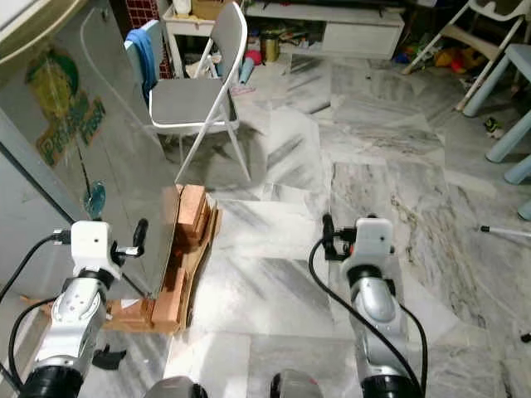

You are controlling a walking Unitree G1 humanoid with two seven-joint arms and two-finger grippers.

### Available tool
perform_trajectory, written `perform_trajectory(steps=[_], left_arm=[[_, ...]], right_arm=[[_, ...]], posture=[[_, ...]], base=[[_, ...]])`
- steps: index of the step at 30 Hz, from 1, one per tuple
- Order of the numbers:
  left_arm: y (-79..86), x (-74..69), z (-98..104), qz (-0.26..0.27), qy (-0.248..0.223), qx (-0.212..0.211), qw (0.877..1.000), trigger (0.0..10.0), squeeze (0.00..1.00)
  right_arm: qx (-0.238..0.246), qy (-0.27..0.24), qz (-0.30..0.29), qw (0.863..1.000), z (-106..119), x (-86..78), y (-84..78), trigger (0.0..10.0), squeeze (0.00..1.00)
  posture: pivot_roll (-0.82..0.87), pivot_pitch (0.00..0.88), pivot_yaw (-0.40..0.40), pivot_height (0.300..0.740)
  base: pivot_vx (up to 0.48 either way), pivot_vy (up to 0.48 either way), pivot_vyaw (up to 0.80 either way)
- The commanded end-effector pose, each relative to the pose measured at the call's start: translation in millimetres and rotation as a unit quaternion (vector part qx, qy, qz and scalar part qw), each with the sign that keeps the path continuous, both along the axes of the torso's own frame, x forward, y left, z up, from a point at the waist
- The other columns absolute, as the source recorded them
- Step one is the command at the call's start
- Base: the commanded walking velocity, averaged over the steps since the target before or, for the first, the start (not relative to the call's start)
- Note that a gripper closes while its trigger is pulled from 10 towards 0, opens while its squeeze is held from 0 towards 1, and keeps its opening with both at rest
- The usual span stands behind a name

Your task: Restocking fridge

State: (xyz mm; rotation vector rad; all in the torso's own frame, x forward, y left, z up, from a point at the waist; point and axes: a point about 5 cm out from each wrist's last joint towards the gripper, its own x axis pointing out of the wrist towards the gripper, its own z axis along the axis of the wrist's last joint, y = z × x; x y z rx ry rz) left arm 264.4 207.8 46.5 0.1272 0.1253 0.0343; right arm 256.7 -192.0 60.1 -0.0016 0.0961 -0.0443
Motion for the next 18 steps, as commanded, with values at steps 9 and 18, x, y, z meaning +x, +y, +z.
perform_trajectory(steps=[9,18], left_arm=[[-9.0,1.1,2.6,-0.030,-0.012,0.009,0.999,10.0,0.00],[-26.9,-1.1,3.7,-0.088,-0.025,0.009,0.996,10.0,0.00]], right_arm=[[-0.006,-0.005,0.009,1.000,5.9,2.6,2.0,10.0,0.00],[-0.012,-0.007,0.009,1.000,8.6,5.7,-0.5,10.0,0.00]], posture=[[0.00,0.049,-0.014,0.740],[0.00,0.046,-0.019,0.740]], base=[[0.080,0.451,0.00],[0.337,0.219,0.00]])
